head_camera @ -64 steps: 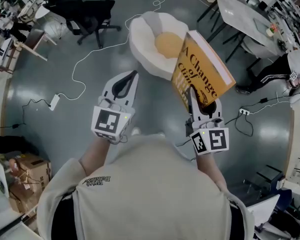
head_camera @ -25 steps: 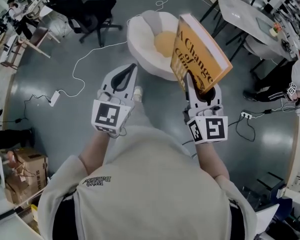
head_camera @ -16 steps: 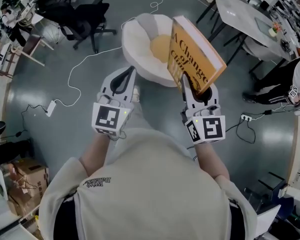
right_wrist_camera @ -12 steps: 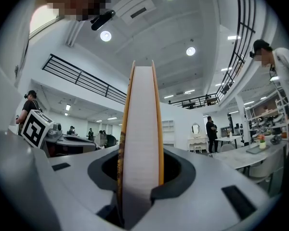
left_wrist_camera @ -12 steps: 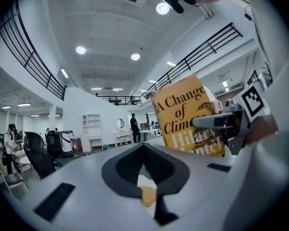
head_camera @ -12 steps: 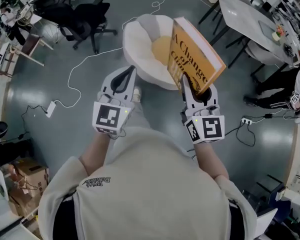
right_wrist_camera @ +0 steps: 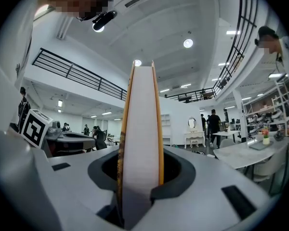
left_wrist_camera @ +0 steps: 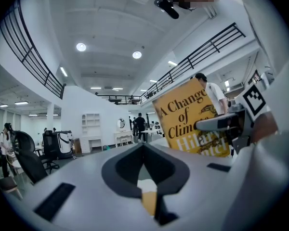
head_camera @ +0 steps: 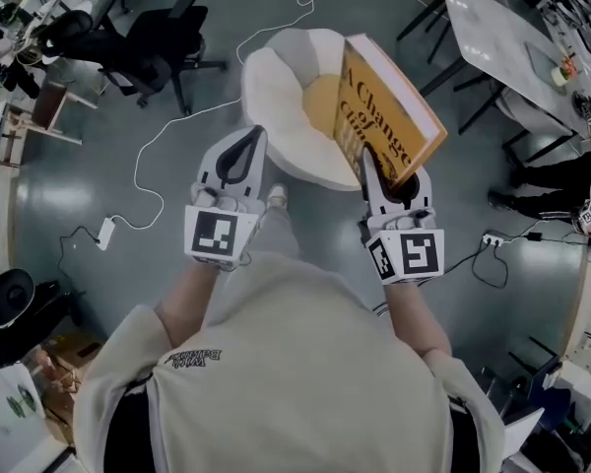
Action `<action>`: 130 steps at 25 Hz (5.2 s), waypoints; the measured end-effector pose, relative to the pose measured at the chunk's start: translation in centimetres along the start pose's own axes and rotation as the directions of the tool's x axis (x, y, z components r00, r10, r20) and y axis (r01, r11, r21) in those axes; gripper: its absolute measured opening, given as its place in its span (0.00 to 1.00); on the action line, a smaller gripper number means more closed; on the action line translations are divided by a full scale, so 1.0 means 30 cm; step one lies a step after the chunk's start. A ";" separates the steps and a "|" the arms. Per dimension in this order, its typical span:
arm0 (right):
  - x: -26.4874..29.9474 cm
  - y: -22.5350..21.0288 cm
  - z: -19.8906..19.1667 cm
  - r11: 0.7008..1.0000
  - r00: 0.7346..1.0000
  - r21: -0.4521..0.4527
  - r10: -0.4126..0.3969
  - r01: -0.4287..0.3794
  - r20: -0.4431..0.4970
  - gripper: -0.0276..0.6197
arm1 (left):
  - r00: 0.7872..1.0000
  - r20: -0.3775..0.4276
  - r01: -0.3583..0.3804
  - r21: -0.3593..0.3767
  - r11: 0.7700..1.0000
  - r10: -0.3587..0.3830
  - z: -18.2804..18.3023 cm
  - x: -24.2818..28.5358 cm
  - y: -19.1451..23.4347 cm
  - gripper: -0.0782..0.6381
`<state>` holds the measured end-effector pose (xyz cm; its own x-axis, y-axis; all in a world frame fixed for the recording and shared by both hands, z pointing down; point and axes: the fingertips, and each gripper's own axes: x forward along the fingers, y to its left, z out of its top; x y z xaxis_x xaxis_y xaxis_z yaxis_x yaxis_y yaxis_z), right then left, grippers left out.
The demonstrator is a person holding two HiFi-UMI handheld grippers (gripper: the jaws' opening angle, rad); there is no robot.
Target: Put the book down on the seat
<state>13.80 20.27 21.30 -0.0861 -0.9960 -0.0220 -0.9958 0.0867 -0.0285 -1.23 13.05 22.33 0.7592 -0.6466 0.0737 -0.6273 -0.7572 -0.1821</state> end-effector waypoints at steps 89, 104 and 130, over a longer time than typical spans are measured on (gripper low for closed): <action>1.485 0.382 -2.028 0.720 0.476 0.132 0.573 -0.681 -0.667 0.61 | 0.839 -0.483 -0.408 -0.256 0.876 0.249 -1.746 0.792 0.849 0.12; 1.476 0.407 -2.027 0.728 0.435 0.368 0.656 -0.578 -0.616 0.62 | 0.816 -0.562 -0.328 -0.258 0.909 0.135 -1.838 0.753 0.717 0.12; 1.391 0.045 -1.239 0.905 0.707 0.209 0.420 -0.370 -0.568 0.51 | 0.887 -0.445 -0.272 -0.283 0.920 0.126 -1.091 0.826 0.730 0.12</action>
<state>7.74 -21.91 57.48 -0.4968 -0.6792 0.5402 -0.8631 0.4516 -0.2260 -1.83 -22.56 52.25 0.5171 -0.7096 0.4786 -0.8327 -0.5464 0.0896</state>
